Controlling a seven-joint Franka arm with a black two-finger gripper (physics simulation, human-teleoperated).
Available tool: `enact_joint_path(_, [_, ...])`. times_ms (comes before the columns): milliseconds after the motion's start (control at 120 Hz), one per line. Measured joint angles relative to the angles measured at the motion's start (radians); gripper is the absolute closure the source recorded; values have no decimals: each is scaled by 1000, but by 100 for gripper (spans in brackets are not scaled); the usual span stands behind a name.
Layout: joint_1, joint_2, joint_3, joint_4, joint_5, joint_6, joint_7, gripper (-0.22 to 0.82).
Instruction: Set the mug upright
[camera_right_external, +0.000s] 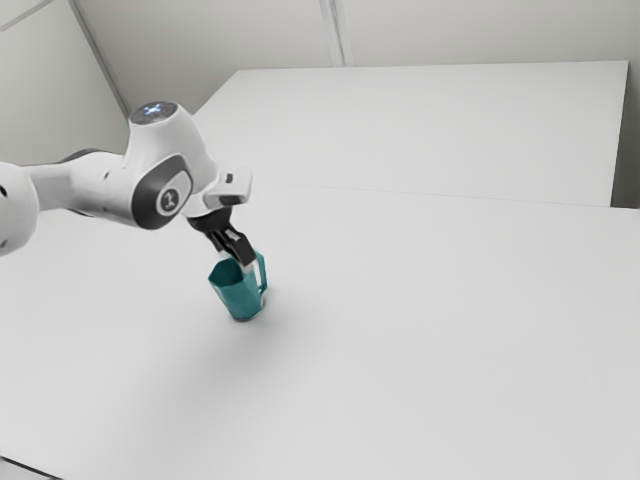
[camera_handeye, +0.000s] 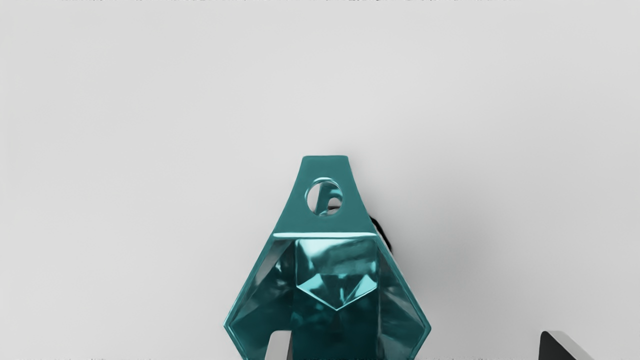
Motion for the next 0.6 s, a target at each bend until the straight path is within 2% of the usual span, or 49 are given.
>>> enact_joint_path(208, [1,-1,6,129,0,-103,2,2])
enact_joint_path(450, [1,21,33,356,-2,-293,-26,1])
enact_joint_path(600, [2,30,44,436,-9,-393,-42,0])
